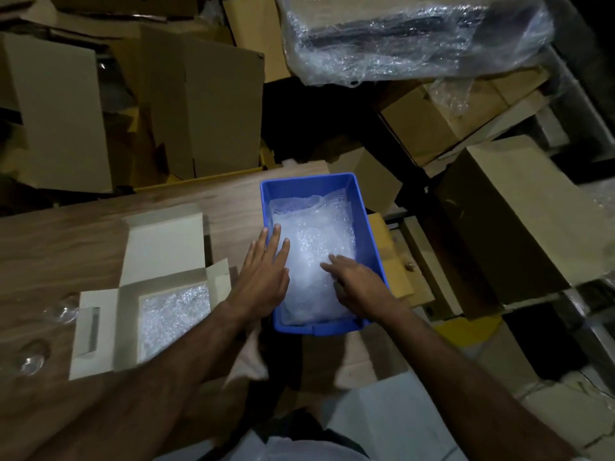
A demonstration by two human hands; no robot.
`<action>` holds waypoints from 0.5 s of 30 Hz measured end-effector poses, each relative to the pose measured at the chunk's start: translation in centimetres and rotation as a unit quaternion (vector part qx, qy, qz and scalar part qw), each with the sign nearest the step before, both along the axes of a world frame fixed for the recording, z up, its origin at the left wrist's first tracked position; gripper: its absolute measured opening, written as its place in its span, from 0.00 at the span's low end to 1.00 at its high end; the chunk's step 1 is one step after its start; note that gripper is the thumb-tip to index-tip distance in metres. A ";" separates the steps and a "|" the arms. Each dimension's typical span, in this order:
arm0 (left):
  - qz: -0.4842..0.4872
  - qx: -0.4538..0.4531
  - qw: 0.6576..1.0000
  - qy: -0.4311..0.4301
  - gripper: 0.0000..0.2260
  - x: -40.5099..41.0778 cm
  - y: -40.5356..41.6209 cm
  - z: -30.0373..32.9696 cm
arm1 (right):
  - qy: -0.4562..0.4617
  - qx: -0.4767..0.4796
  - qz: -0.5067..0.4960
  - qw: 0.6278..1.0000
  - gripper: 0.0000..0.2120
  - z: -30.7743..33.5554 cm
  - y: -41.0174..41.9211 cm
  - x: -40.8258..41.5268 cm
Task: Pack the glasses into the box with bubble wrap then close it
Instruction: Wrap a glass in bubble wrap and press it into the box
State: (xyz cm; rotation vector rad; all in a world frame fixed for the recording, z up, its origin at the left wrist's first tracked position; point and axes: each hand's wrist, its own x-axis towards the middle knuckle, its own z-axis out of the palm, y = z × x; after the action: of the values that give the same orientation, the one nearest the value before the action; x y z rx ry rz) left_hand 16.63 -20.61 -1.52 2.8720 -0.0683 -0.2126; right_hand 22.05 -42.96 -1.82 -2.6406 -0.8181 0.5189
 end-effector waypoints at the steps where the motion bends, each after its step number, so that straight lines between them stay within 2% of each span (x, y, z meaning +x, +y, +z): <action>1: -0.002 -0.006 1.000 0.000 0.30 -0.1 0.1 0.0 | -0.022 0.022 0.004 1.000 0.24 0.1 -0.4 -0.2; 7: -0.039 -0.086 0.995 0.016 0.33 -1.0 1.7 0.0 | -0.058 0.125 -0.022 0.990 0.27 2.1 -1.9 -1.6; 11: -0.045 -0.170 0.983 0.045 0.43 -1.4 2.5 1.2 | -0.091 0.147 -0.052 0.984 0.25 2.9 -1.9 -2.0; 15: -0.092 -0.127 0.986 0.048 0.53 -1.3 2.0 1.5 | -0.138 0.159 -0.052 0.976 0.26 3.5 -1.4 -2.3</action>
State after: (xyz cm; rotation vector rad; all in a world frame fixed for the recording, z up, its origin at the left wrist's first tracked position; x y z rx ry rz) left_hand 15.34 -18.65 0.03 2.5961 -0.3182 -0.3504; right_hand 19.74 -44.34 1.73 -2.4659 -0.7608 -0.0111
